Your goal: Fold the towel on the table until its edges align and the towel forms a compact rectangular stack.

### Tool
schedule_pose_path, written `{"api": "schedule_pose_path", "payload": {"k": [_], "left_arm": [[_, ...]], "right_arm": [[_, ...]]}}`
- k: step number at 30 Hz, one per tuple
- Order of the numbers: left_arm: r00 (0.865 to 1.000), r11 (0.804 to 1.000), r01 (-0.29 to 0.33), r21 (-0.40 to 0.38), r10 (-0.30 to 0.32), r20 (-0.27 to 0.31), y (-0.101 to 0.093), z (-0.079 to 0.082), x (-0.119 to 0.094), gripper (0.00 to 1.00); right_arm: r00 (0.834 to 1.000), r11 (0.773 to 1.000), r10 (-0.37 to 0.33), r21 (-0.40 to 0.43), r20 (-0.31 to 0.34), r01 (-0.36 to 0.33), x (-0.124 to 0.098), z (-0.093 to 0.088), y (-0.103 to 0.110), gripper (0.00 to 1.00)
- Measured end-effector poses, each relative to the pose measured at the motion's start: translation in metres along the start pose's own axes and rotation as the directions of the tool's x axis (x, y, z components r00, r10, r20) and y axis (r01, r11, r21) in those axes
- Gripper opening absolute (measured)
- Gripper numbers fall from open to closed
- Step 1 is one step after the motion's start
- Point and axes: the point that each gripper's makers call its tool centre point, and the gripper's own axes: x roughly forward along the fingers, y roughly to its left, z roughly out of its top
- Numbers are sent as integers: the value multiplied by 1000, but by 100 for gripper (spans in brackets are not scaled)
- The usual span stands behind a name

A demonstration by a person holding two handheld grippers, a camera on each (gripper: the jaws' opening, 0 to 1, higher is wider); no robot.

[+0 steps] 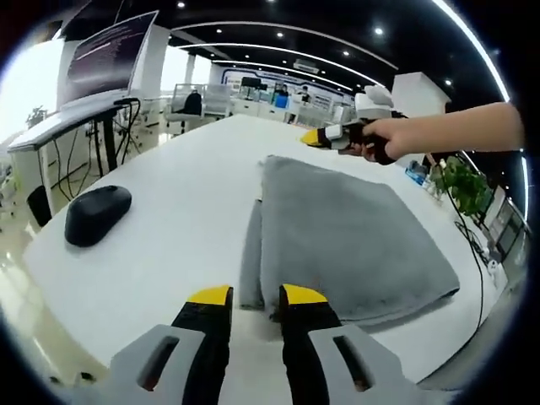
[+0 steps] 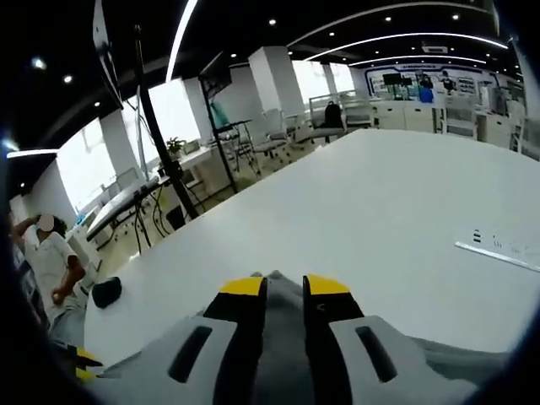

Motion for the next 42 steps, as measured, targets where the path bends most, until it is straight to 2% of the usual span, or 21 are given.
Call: {"api": "schedule_pose_path", "payload": {"k": [3, 7, 15, 23, 25, 26, 30, 33, 36, 38, 42], "left_arm": [[1000, 999, 12, 41, -12, 0, -8, 6, -1, 23], [1000, 997, 17, 76, -18, 3, -17, 10, 0, 33], [998, 991, 69, 119, -70, 4, -39, 15, 2, 41], [992, 980, 122, 160, -125, 7, -66, 23, 1, 46], [990, 976, 139, 169, -142, 3, -75, 23, 0, 47], [988, 973, 150, 177, -152, 2, -80, 23, 0, 48], [983, 962, 181, 203, -185, 1, -95, 22, 1, 49], [977, 955, 211, 208, -214, -10, -109, 21, -1, 49], [965, 944, 260, 202, -264, -7, -125, 25, -4, 50], [961, 939, 271, 209, -275, -11, -135, 28, -6, 52], [952, 923, 300, 242, -305, -19, -153, 30, -6, 55]], "right_arm": [[1000, 1000, -13, 4, -10, 13, -5, -1, -12, 18], [999, 1000, -9, 11, -33, 9, -16, -6, -17, 23], [999, 1000, -26, 14, -45, 27, -38, -3, -36, 27], [998, 1000, -26, -14, -57, 25, -57, -6, -41, 28], [995, 996, -37, -79, -92, 30, -64, -13, -47, 28], [995, 996, -39, -85, -96, 31, -69, -16, -48, 28], [994, 996, -48, -86, -102, 39, -83, -22, -55, 28], [992, 995, -66, -86, -108, 57, -97, -27, -68, 28], [990, 993, -83, -87, -112, 73, -109, -28, -78, 30], [988, 991, -110, -90, -111, 101, -119, -28, -87, 32], [987, 992, -115, -68, -109, 108, -138, -27, -97, 33]]}}
